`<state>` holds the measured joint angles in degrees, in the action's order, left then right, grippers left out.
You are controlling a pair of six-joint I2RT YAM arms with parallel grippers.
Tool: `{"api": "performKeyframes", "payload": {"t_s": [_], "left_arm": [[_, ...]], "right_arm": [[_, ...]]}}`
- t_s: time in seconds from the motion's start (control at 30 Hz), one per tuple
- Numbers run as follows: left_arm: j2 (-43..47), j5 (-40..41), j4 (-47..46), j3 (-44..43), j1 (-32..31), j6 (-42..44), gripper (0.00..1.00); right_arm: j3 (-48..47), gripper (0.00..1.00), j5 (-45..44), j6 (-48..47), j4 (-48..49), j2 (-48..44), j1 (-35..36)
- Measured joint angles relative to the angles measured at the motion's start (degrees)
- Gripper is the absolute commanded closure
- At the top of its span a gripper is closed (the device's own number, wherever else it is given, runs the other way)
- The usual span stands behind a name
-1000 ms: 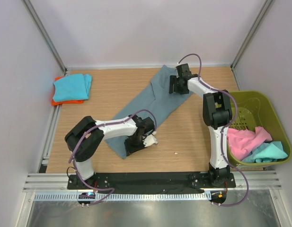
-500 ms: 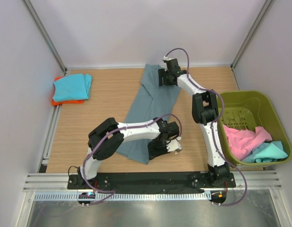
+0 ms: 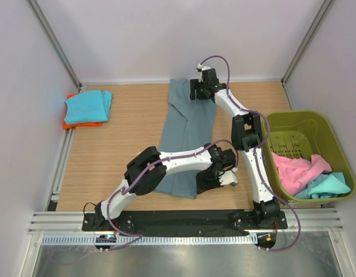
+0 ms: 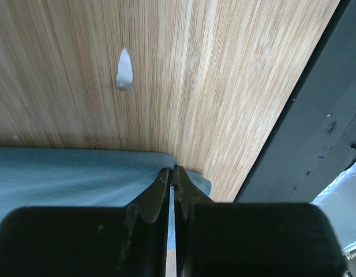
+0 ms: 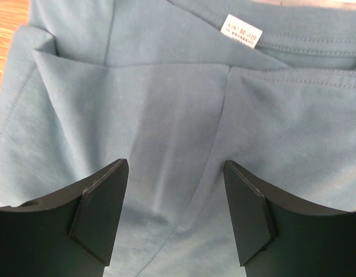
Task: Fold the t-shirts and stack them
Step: Fold the tshirt
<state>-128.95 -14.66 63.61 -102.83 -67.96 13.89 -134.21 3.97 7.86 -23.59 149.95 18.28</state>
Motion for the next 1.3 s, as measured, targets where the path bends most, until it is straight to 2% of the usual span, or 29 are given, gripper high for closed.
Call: {"api": "performKeyframes", "payload": {"t_s": [0.5,0.63,0.77,0.8,0.83,0.87,0.9,0.93,0.97,1.07,1.2,1.3], "left_arm": [[-4.5,0.6,2.9,-7.9,-1.9,0.0,0.98],[-6.4,0.7,3.3,-11.6,-2.3,0.1,0.98],[-8.3,0.7,3.4,-15.1,-2.5,0.1,0.97],[-8.6,0.8,3.5,-15.7,-2.6,0.1,0.93],[-8.8,0.8,3.5,-16.1,-2.6,0.2,0.83],[-8.8,1.0,3.5,-16.2,-2.6,0.4,0.41],[-8.7,1.2,3.5,-16.2,-2.6,0.7,0.28],[-8.3,0.7,3.8,-16.1,-2.7,0.2,0.20],[-7.0,1.3,3.6,-15.1,-2.9,0.3,0.01],[-1.0,2.6,2.0,-10.1,-3.3,1.0,0.00],[12.8,3.4,2.3,-3.2,-3.4,0.6,0.00],[23.1,1.8,2.5,-2.9,-2.4,-1.7,0.00]], "right_arm": [[0.9,0.25,1.5,0.1,0.8,-1.6,0.2],[2.0,0.25,1.4,0.1,0.0,-6.9,0.2],[3.8,0.24,1.2,0.2,-0.1,-16.5,-0.1],[4.2,0.24,1.2,0.3,0.0,-18.8,-0.2],[4.9,0.23,1.1,0.3,0.1,-21.5,-0.2],[5.6,0.23,1.1,0.3,0.3,-24.2,-0.4],[6.4,0.22,1.1,0.3,0.5,-26.6,-0.5],[7.4,0.22,1.1,0.3,0.7,-29.0,-0.6],[8.9,0.22,1.0,0.4,1.0,-31.6,-0.9],[14.8,0.21,0.4,0.6,1.3,-39.1,-1.7],[24.9,0.20,-1.9,1.4,1.0,-48.7,-4.0],[31.6,0.13,-2.7,3.4,-0.3,-55.0,-6.7]]}}
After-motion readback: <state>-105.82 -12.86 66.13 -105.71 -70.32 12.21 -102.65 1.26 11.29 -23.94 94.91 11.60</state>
